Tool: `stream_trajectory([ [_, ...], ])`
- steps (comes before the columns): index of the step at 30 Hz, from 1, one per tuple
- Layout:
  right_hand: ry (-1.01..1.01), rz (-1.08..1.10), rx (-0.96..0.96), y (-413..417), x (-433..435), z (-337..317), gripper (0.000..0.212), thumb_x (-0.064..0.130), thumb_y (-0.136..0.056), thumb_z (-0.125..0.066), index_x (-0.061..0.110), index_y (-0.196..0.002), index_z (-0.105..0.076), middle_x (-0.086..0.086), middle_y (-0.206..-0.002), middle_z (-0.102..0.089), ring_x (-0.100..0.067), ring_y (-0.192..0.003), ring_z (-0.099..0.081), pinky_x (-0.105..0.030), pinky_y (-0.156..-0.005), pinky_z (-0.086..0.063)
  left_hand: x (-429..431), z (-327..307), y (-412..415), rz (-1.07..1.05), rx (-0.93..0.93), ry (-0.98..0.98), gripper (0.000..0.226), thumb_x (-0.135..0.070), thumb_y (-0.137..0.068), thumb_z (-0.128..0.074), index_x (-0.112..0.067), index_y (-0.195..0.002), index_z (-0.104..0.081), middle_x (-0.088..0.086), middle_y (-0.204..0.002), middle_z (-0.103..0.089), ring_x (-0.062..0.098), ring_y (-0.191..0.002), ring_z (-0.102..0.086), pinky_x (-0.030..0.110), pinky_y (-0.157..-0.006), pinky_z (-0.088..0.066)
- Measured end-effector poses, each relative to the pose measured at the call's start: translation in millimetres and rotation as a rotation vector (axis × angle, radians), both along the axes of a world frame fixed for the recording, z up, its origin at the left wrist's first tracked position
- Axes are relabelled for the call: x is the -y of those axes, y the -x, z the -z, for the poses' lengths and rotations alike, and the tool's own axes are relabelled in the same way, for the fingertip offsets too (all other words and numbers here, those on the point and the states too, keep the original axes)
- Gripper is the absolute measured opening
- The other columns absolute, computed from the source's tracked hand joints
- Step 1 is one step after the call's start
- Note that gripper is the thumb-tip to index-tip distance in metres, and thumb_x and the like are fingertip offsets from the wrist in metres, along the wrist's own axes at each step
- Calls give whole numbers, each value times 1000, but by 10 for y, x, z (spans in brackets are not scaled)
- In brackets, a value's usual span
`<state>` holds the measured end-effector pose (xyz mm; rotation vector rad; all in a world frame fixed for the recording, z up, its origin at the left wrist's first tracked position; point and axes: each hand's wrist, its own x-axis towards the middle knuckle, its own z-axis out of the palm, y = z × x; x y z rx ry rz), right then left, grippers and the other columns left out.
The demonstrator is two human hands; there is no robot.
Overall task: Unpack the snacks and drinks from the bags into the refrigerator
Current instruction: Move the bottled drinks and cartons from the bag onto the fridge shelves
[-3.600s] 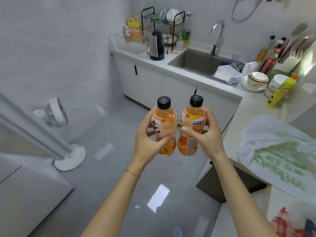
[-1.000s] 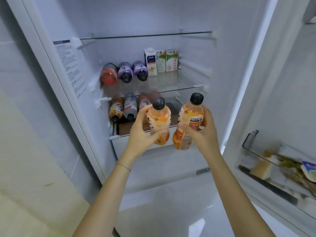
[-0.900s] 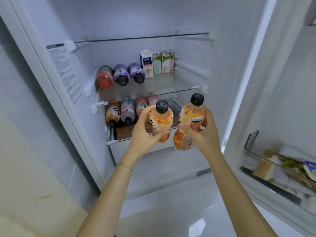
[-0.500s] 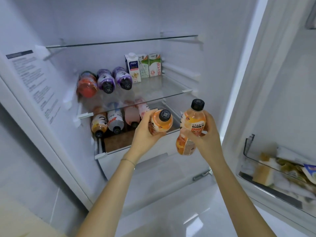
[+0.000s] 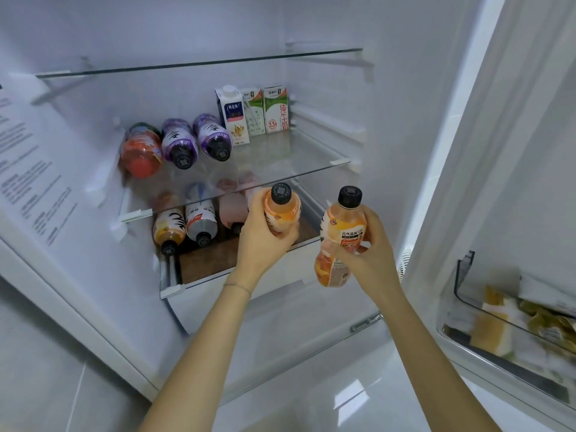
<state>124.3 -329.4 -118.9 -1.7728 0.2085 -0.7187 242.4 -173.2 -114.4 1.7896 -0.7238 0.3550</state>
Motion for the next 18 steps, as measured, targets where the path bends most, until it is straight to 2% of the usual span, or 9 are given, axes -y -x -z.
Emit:
stream_trajectory([
  [3,-4,-3,-4,-45,10,-2,70,20,-72,-83,32,-130,-45,19,-116,-58,1,-106,-57,-20,-86,-49,37,-40,-49,-55,25,-42,62,-39,-84,-72,-36,-136,-38,-12,-124,-58,3,-110,-58,29,-93,-50],
  [6,0,-7,-12,-84,25,-1,71,22,-72,-83,34,-130,-44,22,-115,-56,2,-106,-56,-18,-84,-48,51,-56,-66,-77,44,-72,56,-46,-88,-66,-37,-135,-38,-11,-126,-57,5,-110,-57,31,-92,-49],
  [11,13,-21,-17,-139,31,-22,69,21,-71,-83,43,-122,-43,30,-109,-55,14,-101,-54,-7,-75,-46,73,-129,18,-95,65,-122,46,-58,-89,-49,-36,-129,-39,-14,-113,-54,0,-92,-53,20,-74,-43],
  [13,14,-28,-18,-157,26,-25,69,20,-71,-84,42,-123,-44,32,-107,-56,13,-100,-55,-6,-76,-47,82,-137,45,-79,90,-164,44,-58,-91,-50,-33,-126,-41,-14,-111,-55,4,-91,-56,25,-71,-46],
  [16,13,-40,-17,-168,25,-13,68,20,-71,-84,39,-124,-46,36,-103,-57,9,-100,-57,-10,-77,-48,76,-115,64,-29,89,-211,45,-55,-91,-54,-33,-128,-43,-10,-120,-58,9,-102,-59,38,-80,-55],
  [18,-8,-37,-11,-166,36,12,67,19,-71,-84,35,-126,-48,34,-103,-58,6,-100,-59,-14,-78,-49,58,-93,70,25,46,-188,50,-55,-88,-56,-34,-132,-45,-10,-127,-56,6,-111,-57,36,-91,-53],
])
